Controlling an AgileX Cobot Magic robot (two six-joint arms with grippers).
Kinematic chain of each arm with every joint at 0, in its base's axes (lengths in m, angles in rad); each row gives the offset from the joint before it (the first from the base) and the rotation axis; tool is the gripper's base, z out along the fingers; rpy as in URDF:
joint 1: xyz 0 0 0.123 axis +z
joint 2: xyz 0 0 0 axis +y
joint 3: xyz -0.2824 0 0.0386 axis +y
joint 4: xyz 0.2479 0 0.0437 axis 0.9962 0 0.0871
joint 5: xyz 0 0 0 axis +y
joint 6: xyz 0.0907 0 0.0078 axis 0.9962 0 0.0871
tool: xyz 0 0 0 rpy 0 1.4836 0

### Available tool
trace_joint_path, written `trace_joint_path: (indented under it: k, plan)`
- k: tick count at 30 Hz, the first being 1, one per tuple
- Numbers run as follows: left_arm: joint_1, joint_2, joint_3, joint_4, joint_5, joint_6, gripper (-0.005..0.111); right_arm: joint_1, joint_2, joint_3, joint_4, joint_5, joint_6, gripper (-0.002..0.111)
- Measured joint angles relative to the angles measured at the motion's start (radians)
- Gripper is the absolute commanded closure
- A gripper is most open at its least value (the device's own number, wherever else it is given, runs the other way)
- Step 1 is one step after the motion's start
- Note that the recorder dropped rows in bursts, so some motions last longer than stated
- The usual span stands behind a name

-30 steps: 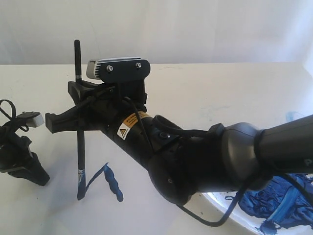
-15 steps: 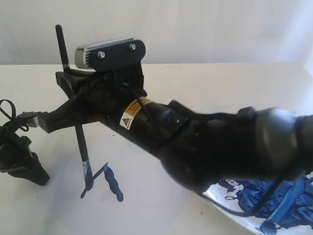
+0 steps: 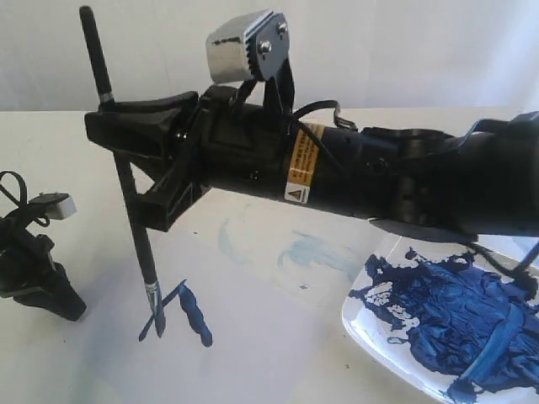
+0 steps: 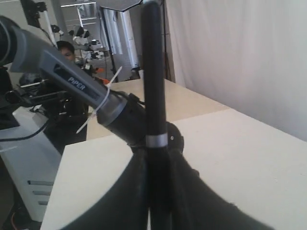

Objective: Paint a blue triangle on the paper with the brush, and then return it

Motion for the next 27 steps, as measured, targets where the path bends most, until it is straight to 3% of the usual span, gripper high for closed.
trace_joint_path:
  k: [9,27]
  plan:
    - [0.0,0.0,0.0,0.0,0.004,0.0,0.107,0.0,0.14,0.0,0.079,-0.161,-0.092,0.108]
    - [0.0,0.0,0.0,0.0,0.004,0.0,0.107,0.0,0.262,-0.058,0.139,-0.193,-0.114,0.108]
